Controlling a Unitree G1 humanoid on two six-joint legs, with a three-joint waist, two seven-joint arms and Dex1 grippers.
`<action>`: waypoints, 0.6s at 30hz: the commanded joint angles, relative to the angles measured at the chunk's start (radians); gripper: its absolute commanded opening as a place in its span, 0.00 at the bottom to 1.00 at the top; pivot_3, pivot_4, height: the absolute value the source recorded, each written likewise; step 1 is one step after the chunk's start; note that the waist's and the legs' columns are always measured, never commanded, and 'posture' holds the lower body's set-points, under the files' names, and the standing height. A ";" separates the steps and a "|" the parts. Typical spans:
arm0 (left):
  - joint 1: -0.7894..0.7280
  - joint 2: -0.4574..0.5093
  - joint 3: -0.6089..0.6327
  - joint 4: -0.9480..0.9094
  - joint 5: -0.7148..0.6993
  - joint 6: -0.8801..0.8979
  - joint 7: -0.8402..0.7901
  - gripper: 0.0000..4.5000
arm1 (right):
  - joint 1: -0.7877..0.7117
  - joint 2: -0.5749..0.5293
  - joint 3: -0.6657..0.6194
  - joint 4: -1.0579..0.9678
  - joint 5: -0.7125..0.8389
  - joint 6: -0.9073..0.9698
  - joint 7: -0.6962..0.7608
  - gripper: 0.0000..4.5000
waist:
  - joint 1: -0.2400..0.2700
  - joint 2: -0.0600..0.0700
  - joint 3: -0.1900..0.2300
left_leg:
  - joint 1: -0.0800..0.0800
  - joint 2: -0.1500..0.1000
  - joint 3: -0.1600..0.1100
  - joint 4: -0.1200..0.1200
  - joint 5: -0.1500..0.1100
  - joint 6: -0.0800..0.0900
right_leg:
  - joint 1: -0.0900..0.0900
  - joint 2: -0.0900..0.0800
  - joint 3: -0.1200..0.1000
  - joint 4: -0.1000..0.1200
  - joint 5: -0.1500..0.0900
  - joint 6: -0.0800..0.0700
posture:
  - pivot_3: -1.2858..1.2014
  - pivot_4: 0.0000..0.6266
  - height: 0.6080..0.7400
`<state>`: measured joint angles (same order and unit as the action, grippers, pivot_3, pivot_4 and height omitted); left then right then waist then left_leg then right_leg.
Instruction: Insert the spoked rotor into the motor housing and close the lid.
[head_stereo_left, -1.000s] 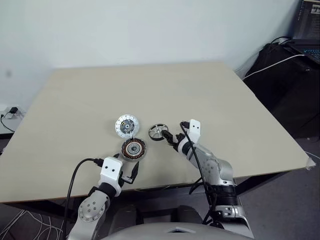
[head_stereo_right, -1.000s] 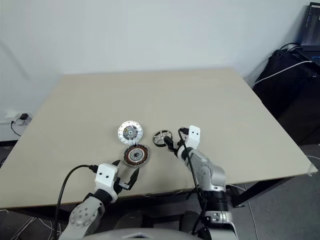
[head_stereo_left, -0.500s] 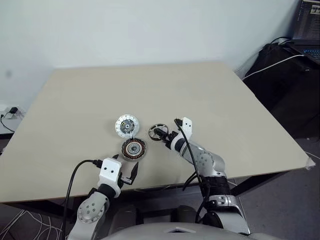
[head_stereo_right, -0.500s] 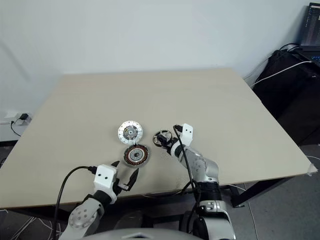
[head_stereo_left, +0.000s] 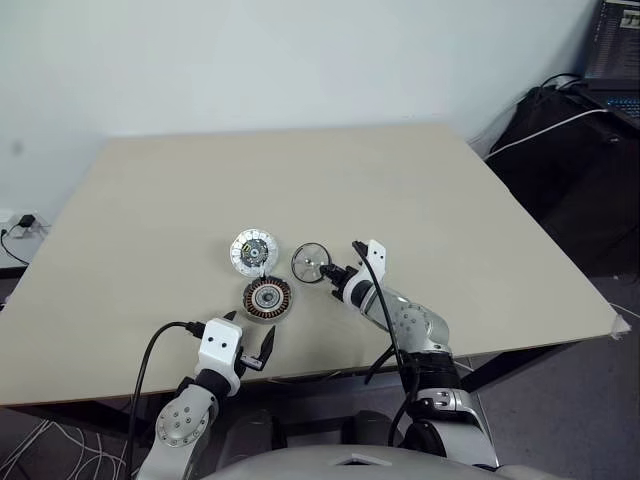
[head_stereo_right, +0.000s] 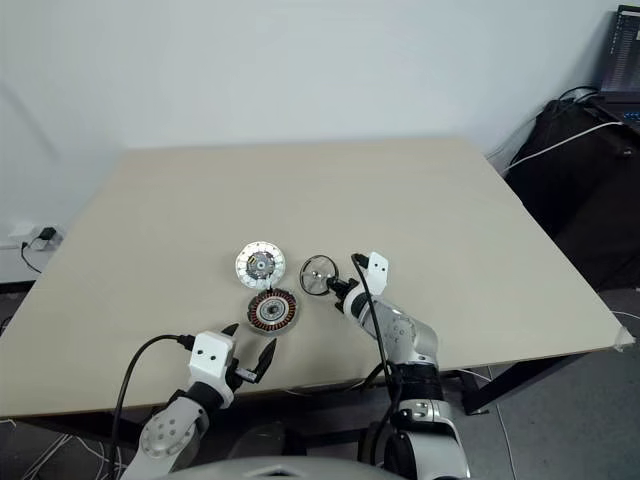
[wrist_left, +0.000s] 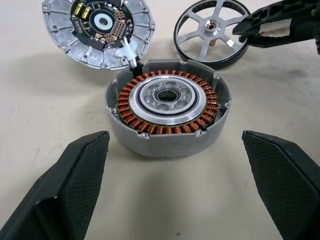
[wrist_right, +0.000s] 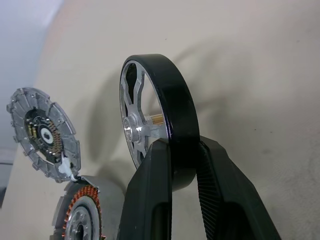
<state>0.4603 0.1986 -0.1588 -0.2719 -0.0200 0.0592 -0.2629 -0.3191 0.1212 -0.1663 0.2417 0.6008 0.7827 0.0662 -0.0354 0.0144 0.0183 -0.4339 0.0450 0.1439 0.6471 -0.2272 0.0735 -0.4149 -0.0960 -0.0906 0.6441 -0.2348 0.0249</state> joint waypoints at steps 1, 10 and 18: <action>-0.001 -0.004 -0.001 -0.010 -0.002 -0.027 0.000 1.00 | 0.063 0.047 0.014 -0.125 0.051 0.019 0.033 0.08 | 0.001 0.000 0.000 | 0.000 0.000 0.000 0.000 0.000 0.000 | 0.000 0.000 0.000 0.000 0.000 0.000 | 0.52 0.00 1.00; 0.015 -0.007 -0.013 -0.042 -0.002 -0.022 0.003 1.00 | 0.168 -0.021 0.154 -0.362 0.125 0.110 0.164 0.08 | -0.004 0.001 0.000 | 0.000 0.001 0.000 -0.001 0.000 0.001 | -0.001 0.000 0.000 0.000 -0.002 0.002 | 0.52 0.00 1.00; 0.021 -0.014 -0.017 -0.071 0.001 -0.010 0.011 1.00 | 0.125 -0.014 0.242 -0.297 0.100 0.177 0.186 0.08 | -0.001 0.000 0.000 | 0.000 0.001 -0.001 -0.001 0.000 0.000 | 0.000 -0.002 0.000 -0.001 -0.002 0.003 | 0.52 0.00 1.00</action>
<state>0.4860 0.1899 -0.1696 -0.2850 -0.0192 0.0562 -0.2570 -0.1594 0.0727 0.0701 -0.0572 0.6937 0.9527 0.2417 -0.0359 0.0145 0.0188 -0.4338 0.0456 0.1429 0.6465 -0.2277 0.0740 -0.4152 -0.0979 -0.0907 0.6434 -0.2368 0.0275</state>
